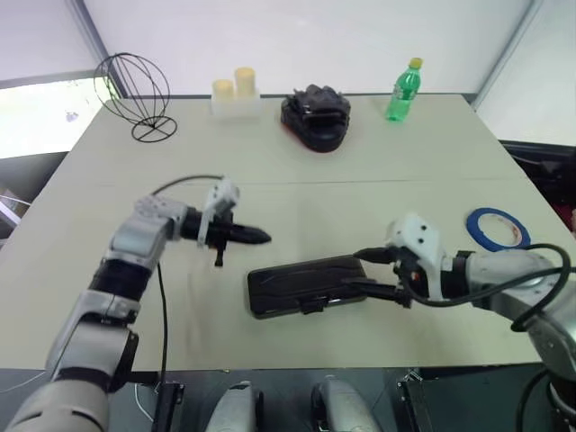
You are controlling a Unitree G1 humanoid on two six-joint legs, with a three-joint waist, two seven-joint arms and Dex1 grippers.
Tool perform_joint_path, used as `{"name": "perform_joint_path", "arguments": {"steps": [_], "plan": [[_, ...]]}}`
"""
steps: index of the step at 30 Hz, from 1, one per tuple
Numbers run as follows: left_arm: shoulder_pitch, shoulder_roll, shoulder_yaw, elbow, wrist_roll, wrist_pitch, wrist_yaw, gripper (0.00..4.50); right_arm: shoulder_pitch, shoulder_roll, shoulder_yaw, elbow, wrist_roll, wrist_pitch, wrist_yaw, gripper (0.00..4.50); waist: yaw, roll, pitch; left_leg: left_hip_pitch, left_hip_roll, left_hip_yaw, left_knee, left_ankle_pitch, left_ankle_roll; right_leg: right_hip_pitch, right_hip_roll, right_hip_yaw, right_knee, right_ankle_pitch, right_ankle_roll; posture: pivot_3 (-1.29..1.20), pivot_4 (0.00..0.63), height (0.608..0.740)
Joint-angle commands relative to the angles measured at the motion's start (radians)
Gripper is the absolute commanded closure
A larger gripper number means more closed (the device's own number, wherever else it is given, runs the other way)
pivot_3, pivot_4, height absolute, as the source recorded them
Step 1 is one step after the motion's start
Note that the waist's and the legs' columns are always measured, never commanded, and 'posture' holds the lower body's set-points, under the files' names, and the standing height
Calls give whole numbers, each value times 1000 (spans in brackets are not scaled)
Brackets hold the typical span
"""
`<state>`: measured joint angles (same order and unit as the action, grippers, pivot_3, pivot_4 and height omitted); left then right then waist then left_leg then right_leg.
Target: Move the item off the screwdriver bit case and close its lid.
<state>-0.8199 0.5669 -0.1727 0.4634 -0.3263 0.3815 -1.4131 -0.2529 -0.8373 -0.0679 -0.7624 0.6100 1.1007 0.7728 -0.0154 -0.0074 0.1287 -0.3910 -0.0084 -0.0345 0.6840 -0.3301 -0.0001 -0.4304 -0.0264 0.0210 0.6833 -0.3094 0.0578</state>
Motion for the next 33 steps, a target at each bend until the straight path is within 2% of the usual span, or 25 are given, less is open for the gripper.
{"name": "perform_joint_path", "arguments": {"steps": [1,2,6,7,12,15,23,29,33], "plan": [[-76,-15,9,166,58,-118,1,4500,16,-9,100,-21,-66,-84,-29,2200,-1,0,0,0,0,0,0,0,0,0,0,0,0,0,0,0,150,740],[-104,-30,-3,234,84,-163,1,4500,26,-6,141,-19,-88,-101,-40,2452,2,0,0,1,0,0,0,0,0,0,0,0,0,0,0,0,150,740],[-199,-105,-33,464,173,-310,3,4500,35,4,227,-58,-90,-100,-54,4342,4,0,0,0,0,0,0,0,0,0,0,-1,0,0,0,0,150,740],[-222,-128,-33,513,186,-331,1,4500,36,7,233,-73,-75,-89,-53,4431,6,-1,1,0,0,0,0,0,0,0,-1,-1,0,0,0,0,150,740],[-294,-244,-56,683,265,-430,-16,4500,67,8,292,-109,-71,-59,-80,4431,7,-4,2,-1,-1,0,0,0,0,0,-1,-2,-1,0,0,0,150,740],[-288,-289,-92,722,338,-517,-5,4500,87,40,348,-106,-98,-53,-132,4431,3,-4,2,-1,-1,0,0,0,0,0,-1,-2,-1,0,0,0,150,740],[-265,-336,-114,741,406,-588,-92,4500,67,62,513,-4,-301,-137,-245,4431,2,-4,2,0,0,0,0,0,0,-2,0,-2,0,0,0,0,150,740],[-236,-359,-190,738,506,-710,-96,4500,1,106,564,143,-462,-242,-310,4431,2,-6,1,0,-1,0,0,0,0,-1,-1,-2,0,0,0,0,150,740],[-200,-395,-199,731,522,-733,-106,4500,-32,136,549,171,-475,-255,-303,4431,-3,-7,0,6,0,0,0,0,0,3,0,-1,1,0,0,0,150,740]]}}
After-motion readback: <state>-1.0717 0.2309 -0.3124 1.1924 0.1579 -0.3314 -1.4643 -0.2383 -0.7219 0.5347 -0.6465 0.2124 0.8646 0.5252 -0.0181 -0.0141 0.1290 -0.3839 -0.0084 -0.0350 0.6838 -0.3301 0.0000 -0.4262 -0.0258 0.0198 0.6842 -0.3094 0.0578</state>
